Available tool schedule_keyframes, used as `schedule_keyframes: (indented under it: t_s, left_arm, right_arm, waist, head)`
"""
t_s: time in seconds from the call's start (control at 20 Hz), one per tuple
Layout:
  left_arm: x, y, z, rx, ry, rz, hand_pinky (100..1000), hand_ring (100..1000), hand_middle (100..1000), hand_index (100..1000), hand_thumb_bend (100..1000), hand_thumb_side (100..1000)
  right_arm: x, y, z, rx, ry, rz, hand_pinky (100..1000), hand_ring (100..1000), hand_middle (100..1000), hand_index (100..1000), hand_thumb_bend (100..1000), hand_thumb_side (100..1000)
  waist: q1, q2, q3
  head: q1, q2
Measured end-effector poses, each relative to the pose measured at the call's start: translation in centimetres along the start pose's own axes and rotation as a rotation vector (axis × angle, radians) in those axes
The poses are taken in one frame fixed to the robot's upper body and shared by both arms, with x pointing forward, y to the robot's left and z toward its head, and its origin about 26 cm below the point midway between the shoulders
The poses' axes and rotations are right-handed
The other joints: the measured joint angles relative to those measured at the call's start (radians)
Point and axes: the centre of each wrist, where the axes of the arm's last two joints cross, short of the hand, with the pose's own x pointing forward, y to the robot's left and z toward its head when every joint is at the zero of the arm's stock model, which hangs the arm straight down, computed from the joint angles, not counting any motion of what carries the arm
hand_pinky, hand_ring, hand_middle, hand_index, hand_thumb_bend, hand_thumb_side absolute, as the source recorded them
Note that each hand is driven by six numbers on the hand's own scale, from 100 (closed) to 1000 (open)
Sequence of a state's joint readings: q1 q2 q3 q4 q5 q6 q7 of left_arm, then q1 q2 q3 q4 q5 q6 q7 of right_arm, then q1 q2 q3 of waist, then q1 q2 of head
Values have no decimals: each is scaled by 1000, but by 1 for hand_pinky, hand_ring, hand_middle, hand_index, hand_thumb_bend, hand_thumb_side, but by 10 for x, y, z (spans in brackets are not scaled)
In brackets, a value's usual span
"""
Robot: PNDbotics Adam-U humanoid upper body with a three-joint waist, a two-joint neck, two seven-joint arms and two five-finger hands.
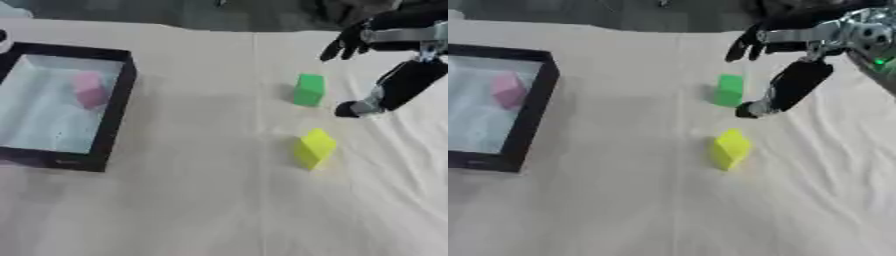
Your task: Pick up the objects with one hand, pass them to the other hand, and then place them into the box on the other side of the table.
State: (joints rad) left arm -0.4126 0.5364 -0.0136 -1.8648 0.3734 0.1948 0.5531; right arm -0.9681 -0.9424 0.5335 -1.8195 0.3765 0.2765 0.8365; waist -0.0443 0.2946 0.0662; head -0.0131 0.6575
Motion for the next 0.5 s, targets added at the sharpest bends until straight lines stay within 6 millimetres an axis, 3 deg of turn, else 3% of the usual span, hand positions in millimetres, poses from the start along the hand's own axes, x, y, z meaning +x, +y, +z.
schedule_keyframes:
  t_s: [0.5]
  left_arm:
    - [0, -1, 0, 1, 1, 5, 735, 801, 827, 891, 209, 685]
  right_arm:
    - [-1, 14, -13, 82, -52, 24, 875, 859, 854, 873, 497, 300]
  waist:
    - [0, 1, 4]
  head:
    - [-1, -1]
